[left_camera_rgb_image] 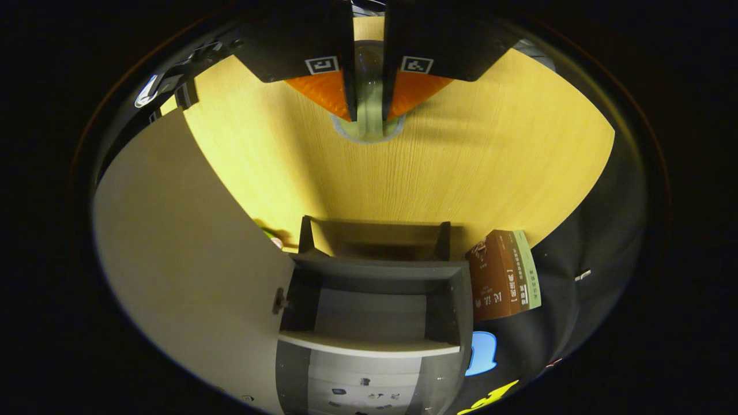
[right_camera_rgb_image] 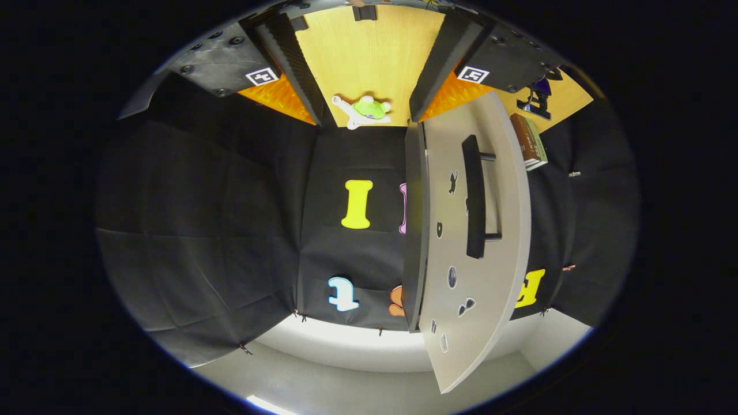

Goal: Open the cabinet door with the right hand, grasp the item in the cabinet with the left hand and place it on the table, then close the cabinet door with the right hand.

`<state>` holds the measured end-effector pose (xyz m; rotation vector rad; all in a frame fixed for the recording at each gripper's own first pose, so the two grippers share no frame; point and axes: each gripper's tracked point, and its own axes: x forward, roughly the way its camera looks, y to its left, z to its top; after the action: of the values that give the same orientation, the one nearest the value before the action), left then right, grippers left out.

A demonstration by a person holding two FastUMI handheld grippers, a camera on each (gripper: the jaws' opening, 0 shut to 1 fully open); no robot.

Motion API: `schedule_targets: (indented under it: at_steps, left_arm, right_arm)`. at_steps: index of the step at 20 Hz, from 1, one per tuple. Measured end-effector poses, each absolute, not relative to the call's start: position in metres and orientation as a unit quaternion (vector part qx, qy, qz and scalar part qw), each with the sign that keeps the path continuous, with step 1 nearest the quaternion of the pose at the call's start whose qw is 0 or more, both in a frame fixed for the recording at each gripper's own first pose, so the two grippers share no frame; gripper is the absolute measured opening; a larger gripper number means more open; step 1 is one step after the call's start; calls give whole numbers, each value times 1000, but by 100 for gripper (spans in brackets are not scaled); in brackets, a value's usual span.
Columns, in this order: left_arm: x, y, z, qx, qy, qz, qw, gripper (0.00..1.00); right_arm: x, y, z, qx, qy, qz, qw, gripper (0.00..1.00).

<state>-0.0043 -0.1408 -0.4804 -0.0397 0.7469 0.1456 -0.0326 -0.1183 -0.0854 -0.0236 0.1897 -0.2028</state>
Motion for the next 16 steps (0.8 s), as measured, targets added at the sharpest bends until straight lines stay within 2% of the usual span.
schedule_targets:
  at_steps: [8,11,16]
  left_arm:
    - [1,-131,-504,-2,369,90,925,31]
    - [2,-128,-500,-4,366,93,926,47]
    - [4,-122,-458,0,340,93,936,65]
  right_arm:
    - [-16,-124,-98,-6,107,-91,990,96]
    - [-14,-123,-99,-8,108,-89,990,96]
    - [-13,-112,-93,-1,103,-79,991,96]
